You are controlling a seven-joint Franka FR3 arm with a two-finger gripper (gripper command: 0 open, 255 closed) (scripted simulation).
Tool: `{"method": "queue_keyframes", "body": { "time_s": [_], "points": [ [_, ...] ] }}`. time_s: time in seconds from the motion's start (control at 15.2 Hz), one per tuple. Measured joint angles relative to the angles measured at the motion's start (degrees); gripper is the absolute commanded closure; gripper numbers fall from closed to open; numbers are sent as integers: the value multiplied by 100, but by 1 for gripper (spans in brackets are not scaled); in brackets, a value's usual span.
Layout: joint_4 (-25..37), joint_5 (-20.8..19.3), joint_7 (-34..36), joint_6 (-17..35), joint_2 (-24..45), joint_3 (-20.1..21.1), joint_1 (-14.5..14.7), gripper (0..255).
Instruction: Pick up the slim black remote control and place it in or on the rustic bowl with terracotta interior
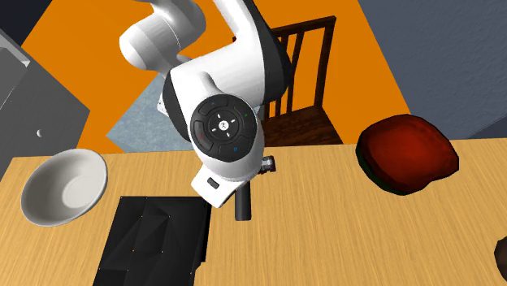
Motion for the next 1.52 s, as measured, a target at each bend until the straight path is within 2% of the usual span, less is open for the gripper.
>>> {"method": "queue_keyframes", "body": {
  "time_s": [0.59, 0.99, 1.06, 1.52],
  "points": [
    [-297, 277, -30, 709, 484, -86, -26, 0],
    [-324, 295, -40, 765, 512, -83, -21, 0],
    [-324, 295, -40, 765, 512, -83, -21, 255],
    [-306, 287, -37, 752, 485, -104, -37, 255]
  ]
}}
